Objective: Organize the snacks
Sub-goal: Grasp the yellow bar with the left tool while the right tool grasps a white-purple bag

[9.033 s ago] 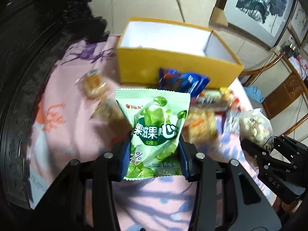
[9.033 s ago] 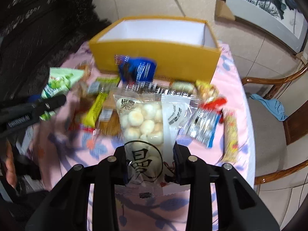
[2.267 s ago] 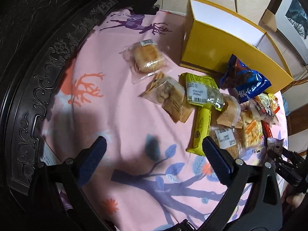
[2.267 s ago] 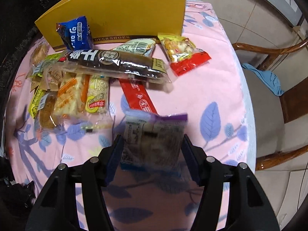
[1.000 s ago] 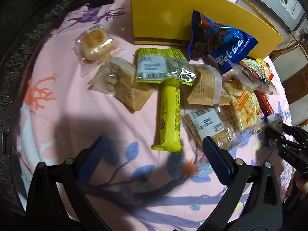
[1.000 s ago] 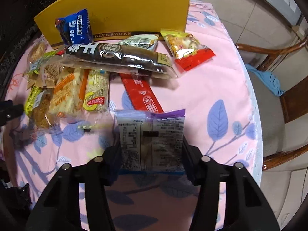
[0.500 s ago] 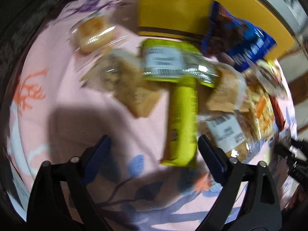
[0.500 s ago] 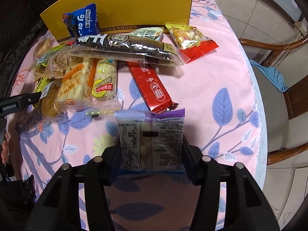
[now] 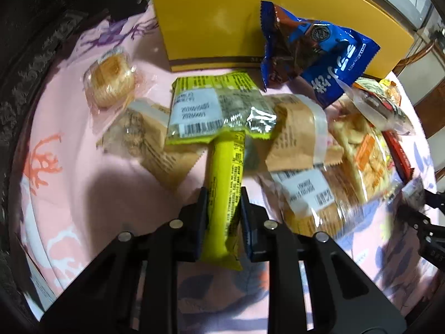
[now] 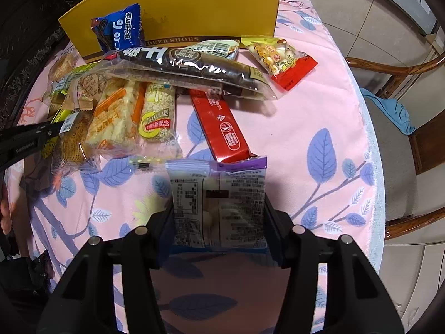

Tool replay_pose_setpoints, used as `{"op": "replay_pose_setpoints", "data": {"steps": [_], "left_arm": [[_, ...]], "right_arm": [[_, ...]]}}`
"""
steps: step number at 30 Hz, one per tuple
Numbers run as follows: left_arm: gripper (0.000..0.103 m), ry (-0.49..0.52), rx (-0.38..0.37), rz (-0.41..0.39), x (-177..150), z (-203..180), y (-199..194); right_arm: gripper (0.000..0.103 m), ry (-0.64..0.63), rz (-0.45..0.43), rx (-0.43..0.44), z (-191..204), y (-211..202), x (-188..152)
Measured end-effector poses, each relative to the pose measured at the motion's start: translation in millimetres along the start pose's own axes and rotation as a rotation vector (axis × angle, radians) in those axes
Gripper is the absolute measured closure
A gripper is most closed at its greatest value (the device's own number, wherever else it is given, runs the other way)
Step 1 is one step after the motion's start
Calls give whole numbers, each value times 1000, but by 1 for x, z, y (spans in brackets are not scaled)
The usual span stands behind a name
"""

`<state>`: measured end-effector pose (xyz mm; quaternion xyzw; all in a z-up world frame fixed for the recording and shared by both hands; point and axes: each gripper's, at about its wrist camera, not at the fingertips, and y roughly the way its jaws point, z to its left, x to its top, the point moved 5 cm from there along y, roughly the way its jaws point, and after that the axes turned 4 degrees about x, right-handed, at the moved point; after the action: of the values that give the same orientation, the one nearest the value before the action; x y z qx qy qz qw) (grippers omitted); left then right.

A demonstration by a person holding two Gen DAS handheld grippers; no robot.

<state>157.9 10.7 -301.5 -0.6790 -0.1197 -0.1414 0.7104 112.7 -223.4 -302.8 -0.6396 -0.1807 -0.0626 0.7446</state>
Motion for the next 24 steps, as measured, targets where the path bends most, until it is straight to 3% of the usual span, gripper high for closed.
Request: {"op": "replay_pose_setpoints", "data": {"steps": [4, 11, 17, 24], "left_arm": [[83, -57, -63, 16, -18, 10, -23], [83, -95, -100, -69, -27, 27, -82], [82, -53, -129, -150, -15, 8, -117], [82, 28, -113, -220, 5, -13, -138]], "right_arm": [[49, -5, -51, 14, 2, -18, 3], [50, -54, -133, 59, 22, -56, 15], [49, -88, -190, 74, 32, -81, 23], [49, -110, -228, 85, 45, -96, 42]]}}
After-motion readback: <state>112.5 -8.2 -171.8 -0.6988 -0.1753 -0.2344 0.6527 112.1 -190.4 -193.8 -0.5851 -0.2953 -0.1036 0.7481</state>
